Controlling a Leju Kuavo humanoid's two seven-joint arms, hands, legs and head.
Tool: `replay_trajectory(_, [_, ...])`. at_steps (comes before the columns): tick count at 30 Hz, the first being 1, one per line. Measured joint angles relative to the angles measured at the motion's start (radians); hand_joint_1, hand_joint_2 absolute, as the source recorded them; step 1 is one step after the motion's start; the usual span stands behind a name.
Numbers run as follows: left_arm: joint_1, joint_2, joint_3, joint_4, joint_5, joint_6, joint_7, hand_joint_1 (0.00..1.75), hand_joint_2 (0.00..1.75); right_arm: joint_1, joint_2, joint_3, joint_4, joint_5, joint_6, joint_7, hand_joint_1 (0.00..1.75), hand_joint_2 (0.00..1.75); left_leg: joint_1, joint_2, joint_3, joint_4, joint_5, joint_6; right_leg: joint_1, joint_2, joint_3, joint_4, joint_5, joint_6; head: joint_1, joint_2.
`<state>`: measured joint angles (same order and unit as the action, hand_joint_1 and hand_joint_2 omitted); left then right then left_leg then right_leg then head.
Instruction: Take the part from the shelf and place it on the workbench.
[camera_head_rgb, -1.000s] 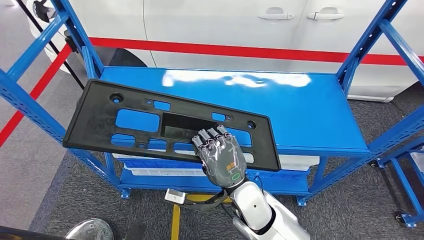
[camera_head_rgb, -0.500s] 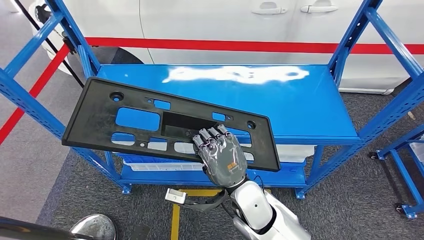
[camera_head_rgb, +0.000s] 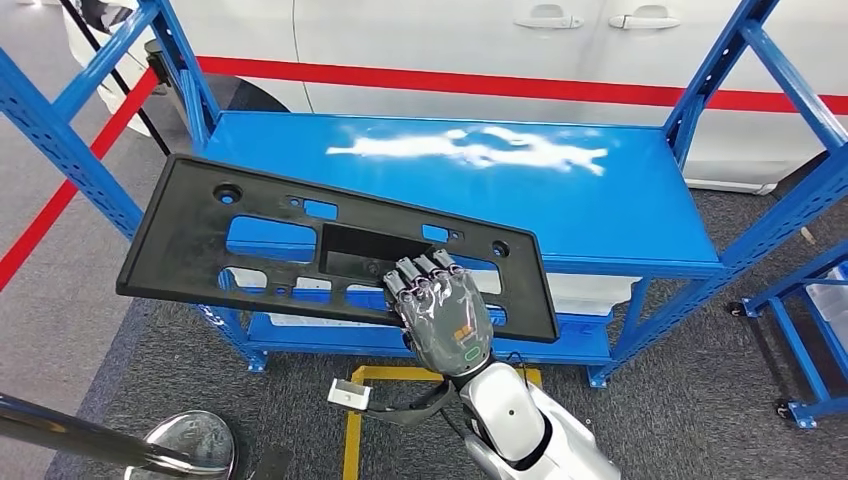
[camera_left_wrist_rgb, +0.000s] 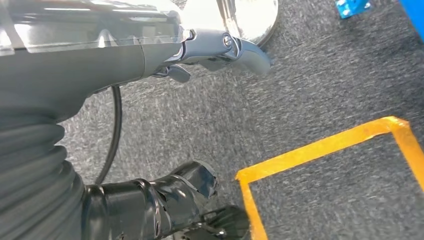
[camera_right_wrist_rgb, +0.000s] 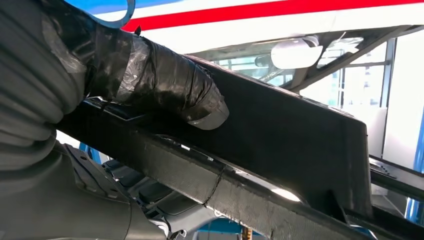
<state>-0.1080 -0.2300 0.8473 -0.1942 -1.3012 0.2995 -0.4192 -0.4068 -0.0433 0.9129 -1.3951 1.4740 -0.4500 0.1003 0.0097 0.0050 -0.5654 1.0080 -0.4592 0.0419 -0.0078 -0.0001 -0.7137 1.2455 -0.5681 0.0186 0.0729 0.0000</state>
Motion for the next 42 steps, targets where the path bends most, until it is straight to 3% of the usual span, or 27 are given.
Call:
replay_trajectory(1, [0.000,0.000,0.000,0.000,0.000,0.000,0.000,0.00,1.75,0.001,-0.001,0.000,0.000,0.000,0.000,0.000,1.75,1.75,-0.001,0.000,-0.010,0.004,0.004,0.000,0.000,0.000,-0.013,0.048,-0.021,0.001,0.000,0.000])
replay_trajectory(2, [0.001,0.000,0.000,0.000,0.000,0.000,0.000,0.00,1.75,0.001,-0.001,0.000,0.000,-0.001,0.000,0.000,1.75,1.75,-0.002,0.001,-0.020,0.008,0.008,0.000,0.000,0.000,-0.010,0.064,-0.024,0.001,0.000,0.000])
replay_trajectory(3, [0.001,0.000,0.000,0.000,0.000,0.000,0.000,0.00,1.75,0.002,-0.002,0.000,0.000,-0.001,0.000,0.000,1.75,1.75,-0.002,0.001,-0.028,0.012,0.011,-0.001,0.000,0.000,0.013,0.041,-0.010,-0.002,0.000,0.000])
replay_trajectory(6, [0.001,-0.001,0.000,0.000,0.000,0.000,0.000,0.00,1.75,0.001,-0.002,0.000,-0.002,-0.002,-0.001,-0.002,1.75,1.75,-0.005,0.000,-0.043,0.023,0.018,-0.008,0.005,0.000,0.134,-0.147,0.051,-0.016,0.000,0.000])
replay_trajectory(7, [0.001,-0.002,0.000,0.000,0.000,0.000,0.000,0.00,1.75,0.001,-0.002,0.000,-0.004,-0.002,-0.002,-0.003,1.75,1.75,-0.006,0.000,-0.047,0.025,0.021,-0.013,0.008,0.000,0.155,-0.186,0.059,-0.021,0.000,0.000])
replay_trajectory(9, [0.001,-0.002,0.000,0.000,0.000,0.000,0.000,0.00,1.75,0.002,-0.002,0.000,-0.008,-0.003,-0.004,-0.004,1.75,1.75,-0.007,0.000,-0.051,0.025,0.030,-0.024,0.013,0.000,0.156,-0.203,0.066,-0.030,-0.001,0.000])
replay_trajectory(11, [0.002,-0.002,0.000,0.000,0.001,0.000,0.000,0.00,1.75,0.002,-0.001,0.000,-0.009,-0.005,-0.005,-0.005,1.75,1.75,-0.007,-0.001,-0.058,0.029,0.026,-0.035,0.007,-0.001,0.150,-0.208,0.079,-0.042,0.000,0.000])
replay_trajectory(13, [0.002,-0.002,0.000,0.000,0.002,0.001,0.000,0.00,1.75,0.002,0.000,0.000,-0.011,-0.012,-0.005,-0.006,1.75,1.75,-0.005,-0.002,-0.083,0.089,-0.028,-0.045,0.001,-0.004,0.139,-0.214,0.094,-0.055,-0.002,0.000])
replay_trajectory(15, [0.002,-0.002,0.000,0.000,0.002,0.002,0.000,0.00,1.75,0.003,0.001,0.000,-0.014,-0.027,-0.008,-0.009,1.75,1.75,0.000,-0.002,-0.124,0.212,-0.110,-0.056,0.002,-0.005,0.123,-0.214,0.106,-0.062,-0.004,0.000])
replay_trajectory(17, [0.003,-0.002,0.000,0.000,0.002,0.003,0.001,0.00,1.75,0.005,0.001,0.000,-0.014,-0.039,-0.011,-0.012,1.75,1.75,0.003,-0.002,-0.136,0.287,-0.144,-0.061,0.003,-0.005,0.106,-0.211,0.117,-0.061,-0.004,0.000])
replay_trajectory(21, [0.003,-0.002,0.000,0.000,0.002,0.003,0.002,0.00,1.75,0.009,0.001,0.000,-0.017,-0.053,-0.015,-0.019,1.75,1.75,0.004,-0.002,-0.056,0.189,-0.095,-0.061,0.002,-0.005,0.088,-0.205,0.127,-0.056,-0.003,0.000])
replay_trajectory(27, [0.003,-0.002,0.000,0.000,0.002,0.004,0.002,0.00,1.75,0.009,0.001,0.000,-0.017,-0.053,-0.016,-0.020,1.75,1.75,0.004,-0.002,-0.043,0.168,-0.087,-0.060,0.002,-0.005,0.087,-0.204,0.127,-0.056,-0.003,0.000])
replay_trajectory(29, [0.001,-0.002,0.000,0.000,0.002,0.005,0.003,0.00,1.75,0.008,0.001,0.000,-0.022,-0.059,-0.017,-0.024,1.75,1.75,0.002,-0.003,0.010,0.079,-0.074,-0.053,0.003,-0.005,0.082,-0.200,0.131,-0.050,-0.003,0.000])
replay_trajectory(31, [0.000,-0.002,0.000,0.000,0.002,0.007,0.004,0.00,1.75,0.008,0.001,0.000,-0.030,-0.067,-0.018,-0.030,1.75,1.75,-0.001,-0.003,0.045,0.004,-0.051,-0.037,0.004,-0.004,0.072,-0.194,0.138,-0.034,-0.003,0.000])
replay_trajectory(34, [-0.001,-0.004,0.000,0.000,0.002,0.010,0.007,0.00,1.75,0.008,-0.002,0.000,-0.033,-0.082,-0.020,-0.045,1.75,1.75,0.000,0.004,-0.012,0.004,0.004,-0.003,0.000,0.000,0.008,0.017,0.003,-0.001,-0.002,0.000])
replay_trajectory(35, [-0.002,-0.004,0.000,0.000,0.002,0.011,0.008,0.00,1.75,0.008,-0.003,0.000,-0.033,-0.087,-0.020,-0.049,1.75,1.75,-0.001,0.005,-0.032,0.010,0.015,0.000,-0.003,0.000,0.006,0.070,-0.029,0.003,-0.002,0.000])
replay_trajectory(37, [-0.003,-0.005,0.000,0.000,0.002,0.011,0.009,0.00,1.75,0.008,-0.003,0.000,-0.037,-0.093,-0.022,-0.052,1.75,1.75,0.000,0.004,-0.052,0.020,0.023,-0.005,-0.006,0.000,0.087,-0.030,0.017,0.001,-0.002,0.000])
replay_trajectory(39, [-0.003,-0.006,0.000,0.000,0.001,0.011,0.009,0.00,1.75,0.007,-0.003,0.000,-0.045,-0.099,-0.024,-0.057,1.75,1.75,-0.002,0.004,-0.066,0.028,0.032,-0.014,-0.003,0.000,0.169,-0.156,0.038,-0.007,-0.003,0.000])
replay_trajectory(40, [-0.003,-0.006,0.000,0.000,0.001,0.011,0.009,0.00,1.75,0.006,-0.003,0.000,-0.048,-0.100,-0.027,-0.059,1.75,1.75,-0.003,0.003,-0.069,0.030,0.037,-0.020,0.000,0.001,0.187,-0.189,0.038,-0.011,-0.003,0.000])
replay_trajectory(42, [-0.003,-0.006,0.000,0.000,0.001,0.012,0.009,0.00,1.75,0.006,-0.003,0.000,-0.051,-0.103,-0.032,-0.062,1.75,1.75,-0.003,0.003,-0.073,0.026,0.051,-0.033,0.003,0.001,0.183,-0.202,0.046,-0.023,-0.004,0.000])
